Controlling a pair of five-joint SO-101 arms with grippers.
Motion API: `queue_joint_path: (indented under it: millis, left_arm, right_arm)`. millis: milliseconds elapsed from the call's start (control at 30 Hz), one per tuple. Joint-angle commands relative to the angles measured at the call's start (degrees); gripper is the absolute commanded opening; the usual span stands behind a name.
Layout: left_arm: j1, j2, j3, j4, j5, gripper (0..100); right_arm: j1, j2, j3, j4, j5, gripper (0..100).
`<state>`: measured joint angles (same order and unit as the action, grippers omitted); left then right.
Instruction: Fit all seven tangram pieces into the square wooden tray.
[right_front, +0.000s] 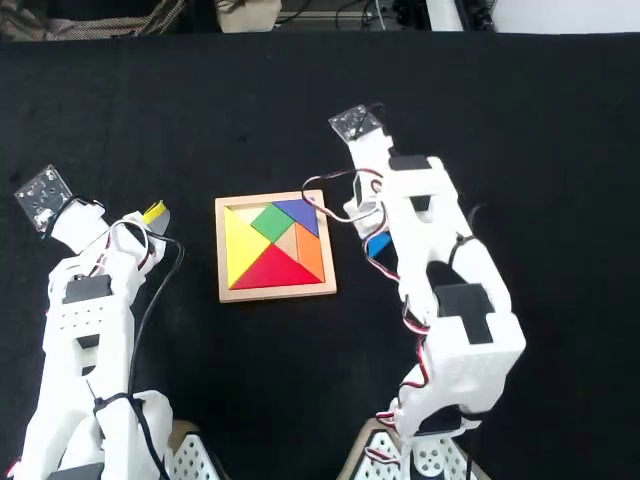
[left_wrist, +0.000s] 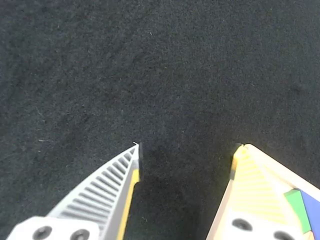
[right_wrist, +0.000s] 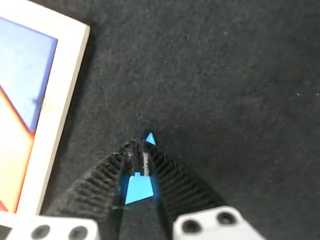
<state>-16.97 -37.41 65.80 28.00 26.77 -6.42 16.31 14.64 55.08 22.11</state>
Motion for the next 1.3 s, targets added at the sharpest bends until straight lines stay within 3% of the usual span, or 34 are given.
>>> queue_joint_path:
  millis: [0, 500, 667, 833, 1100, 1267]
  left_arm:
    - [0.7, -1.1, -0.6, -1.0, 0.1, 29]
    - [0.7, -1.1, -0.6, -1.0, 0.1, 29]
    - [0.7, -1.3, -0.7, -1.1, 0.1, 29]
    - [0.7, -1.4, -0.7, -1.1, 0.1, 29]
    - [0.7, -1.3, -0.7, -1.1, 0.1, 29]
    - [0.7, -1.3, -0.6, -1.1, 0.1, 29]
  right_arm:
    - [-1.0, 0.1, -3.4, 0.4, 0.7, 1.1]
    - [9.1, -0.3, -3.2, -2.8, 0.7, 1.1]
    - [4.3, -5.1, -2.2, 0.6, 0.5, 1.1]
    - [-2.3, -9.5, 5.3, -6.2, 0.9, 1.1]
    - [-2.4, -4.0, 3.5, -7.1, 2.5, 1.1]
    - [1.6, 3.8, -4.5, -2.0, 5.1, 1.1]
